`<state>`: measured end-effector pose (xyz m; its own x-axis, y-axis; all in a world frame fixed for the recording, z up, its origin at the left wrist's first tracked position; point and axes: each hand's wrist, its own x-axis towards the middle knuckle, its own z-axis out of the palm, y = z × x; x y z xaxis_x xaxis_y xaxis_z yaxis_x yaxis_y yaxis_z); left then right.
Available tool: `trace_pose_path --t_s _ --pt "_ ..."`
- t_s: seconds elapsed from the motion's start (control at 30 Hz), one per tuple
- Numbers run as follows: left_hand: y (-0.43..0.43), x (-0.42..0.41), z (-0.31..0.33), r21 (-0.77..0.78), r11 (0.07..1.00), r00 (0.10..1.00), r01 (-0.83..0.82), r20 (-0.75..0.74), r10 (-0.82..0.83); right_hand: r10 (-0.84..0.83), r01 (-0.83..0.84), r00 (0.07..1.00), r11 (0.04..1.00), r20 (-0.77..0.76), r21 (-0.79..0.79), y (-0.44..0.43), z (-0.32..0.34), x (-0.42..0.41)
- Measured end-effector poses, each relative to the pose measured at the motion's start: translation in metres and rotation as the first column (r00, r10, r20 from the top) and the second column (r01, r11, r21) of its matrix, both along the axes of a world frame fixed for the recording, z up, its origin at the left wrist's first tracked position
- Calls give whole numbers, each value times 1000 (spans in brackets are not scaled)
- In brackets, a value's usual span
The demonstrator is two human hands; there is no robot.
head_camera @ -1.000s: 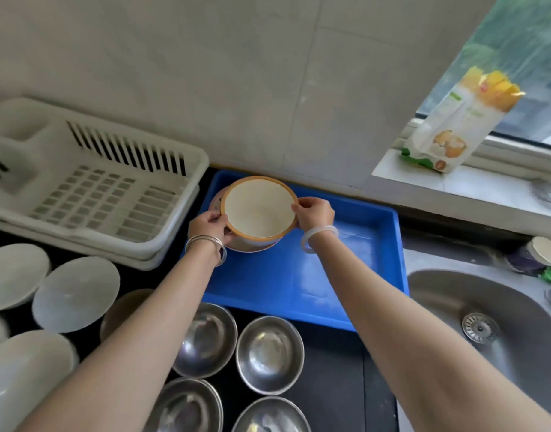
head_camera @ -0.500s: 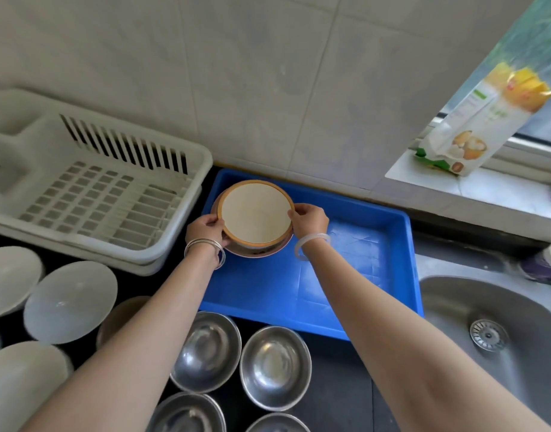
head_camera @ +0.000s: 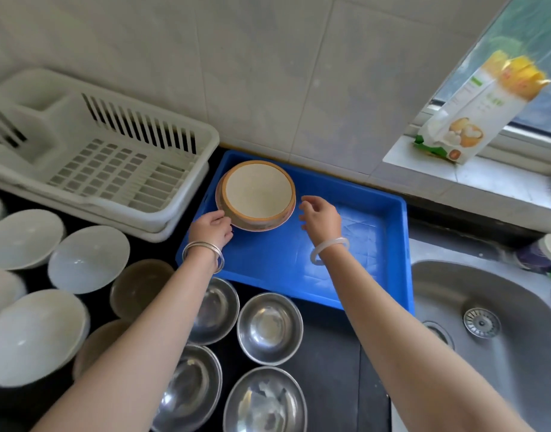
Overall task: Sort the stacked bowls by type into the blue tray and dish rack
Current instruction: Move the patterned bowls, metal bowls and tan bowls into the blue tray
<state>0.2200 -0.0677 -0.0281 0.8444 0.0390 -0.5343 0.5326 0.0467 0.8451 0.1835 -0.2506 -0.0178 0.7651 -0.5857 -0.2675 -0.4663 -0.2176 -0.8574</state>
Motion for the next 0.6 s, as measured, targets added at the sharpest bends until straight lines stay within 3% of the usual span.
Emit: trace_pose_path --t_s 0.13,0.3,0.47,0.6 --pt "15 -62 7 33 998 998 60 -21 -60 92 -89 996 989 -14 120 8 2 -58" --pt "36 -145 0 125 985 990 123 -83 -113 190 -158 967 970 -169 186 18 -19 -131" --pt "52 -209 -17 260 927 960 270 -153 -236 212 -221 912 975 -350 17 27 -48 -182" --pt "53 -224 -28 336 854 917 397 -179 -355 186 -127 915 975 -357 182 37 -60 -191"
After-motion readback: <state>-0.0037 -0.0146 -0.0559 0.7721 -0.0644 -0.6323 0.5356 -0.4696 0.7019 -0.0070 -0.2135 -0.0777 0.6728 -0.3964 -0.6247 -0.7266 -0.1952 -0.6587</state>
